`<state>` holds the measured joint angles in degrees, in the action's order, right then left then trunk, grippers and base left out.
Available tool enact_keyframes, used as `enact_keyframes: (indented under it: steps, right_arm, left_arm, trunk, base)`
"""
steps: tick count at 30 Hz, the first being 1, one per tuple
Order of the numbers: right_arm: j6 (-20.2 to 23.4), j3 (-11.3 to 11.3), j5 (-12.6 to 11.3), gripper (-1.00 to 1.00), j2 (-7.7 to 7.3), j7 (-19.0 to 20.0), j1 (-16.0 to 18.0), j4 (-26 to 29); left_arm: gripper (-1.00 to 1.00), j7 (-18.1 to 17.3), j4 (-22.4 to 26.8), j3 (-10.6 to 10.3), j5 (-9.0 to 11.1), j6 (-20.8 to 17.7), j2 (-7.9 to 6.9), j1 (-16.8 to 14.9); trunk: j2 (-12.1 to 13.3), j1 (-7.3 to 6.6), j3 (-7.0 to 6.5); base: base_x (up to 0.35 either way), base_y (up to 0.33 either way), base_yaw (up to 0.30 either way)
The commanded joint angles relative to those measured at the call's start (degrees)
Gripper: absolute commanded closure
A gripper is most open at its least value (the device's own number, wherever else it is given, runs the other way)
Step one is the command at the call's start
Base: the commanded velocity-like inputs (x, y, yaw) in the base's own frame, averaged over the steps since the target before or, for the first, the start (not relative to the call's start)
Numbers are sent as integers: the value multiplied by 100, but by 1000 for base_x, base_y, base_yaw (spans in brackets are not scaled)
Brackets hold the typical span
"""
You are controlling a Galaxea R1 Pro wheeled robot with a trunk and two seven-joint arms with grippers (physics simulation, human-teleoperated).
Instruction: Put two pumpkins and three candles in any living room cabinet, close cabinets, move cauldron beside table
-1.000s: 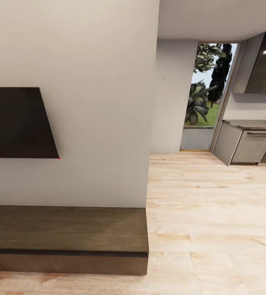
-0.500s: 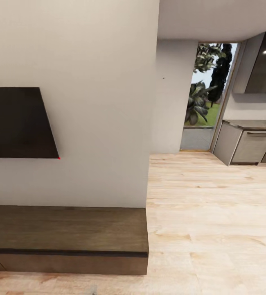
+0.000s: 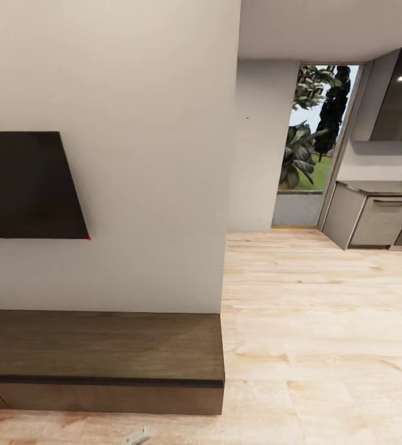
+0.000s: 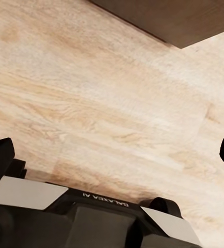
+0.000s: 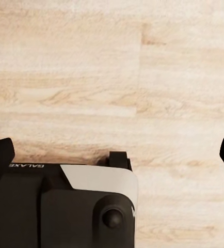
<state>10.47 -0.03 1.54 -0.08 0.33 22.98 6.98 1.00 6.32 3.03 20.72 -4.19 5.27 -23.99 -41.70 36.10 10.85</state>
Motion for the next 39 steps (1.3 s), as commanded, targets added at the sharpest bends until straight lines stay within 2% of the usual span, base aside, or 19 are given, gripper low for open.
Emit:
enact_keyframes:
  steps: [1,5,18,21,25,27,33,37,39]
  right_arm:
    - [36,2,18,-100,-1,3,2,11]
    - [31,11,25,-100,4,0,0,3]
    - [33,-6,22,-100,1,11,-3,3]
    - [33,-13,16,-100,2,123,-3,9]
    - [40,-19,14,-100,-4,532,-3,17]
    - [49,-20,14,-100,-6,619,0,19]
    - [70,-31,13,-100,-11,749,7,28]
    - [78,-32,10,-100,-16,759,45,31]
    - [83,-32,0,-100,-17,762,95,31]
  left_arm:
    - [-100,11,7,30,10,-36,2,-1]
    - [-100,13,-9,33,11,-32,2,-1]
    - [-100,15,25,26,9,-37,17,-1]
    - [-100,14,61,38,15,-50,18,-1]
    - [-100,18,146,73,81,-54,8,-5]
    - [-100,18,221,113,178,-57,2,-7]
    - [-100,15,402,234,896,-193,-20,-9]
    - [-100,11,428,251,1183,-393,-24,-14]
    - [-100,9,433,254,1237,-446,-25,-15]
  trunk:
    - [-7,1,8]
    - [-7,1,8]
    - [-528,287,242]
    - [-648,352,296]
    - [-809,440,368]
    - [-889,484,403]
    - [-1130,616,511]
    - [-1290,704,583]
    - [-1370,748,619]
  base:
    - [0,0,0]
    - [0,0,0]
    - [0,0,0]
    - [0,0,0]
    - [0,0,0]
    - [0,0,0]
    - [0,0,0]
    - [0,0,0]
    - [0,0,0]
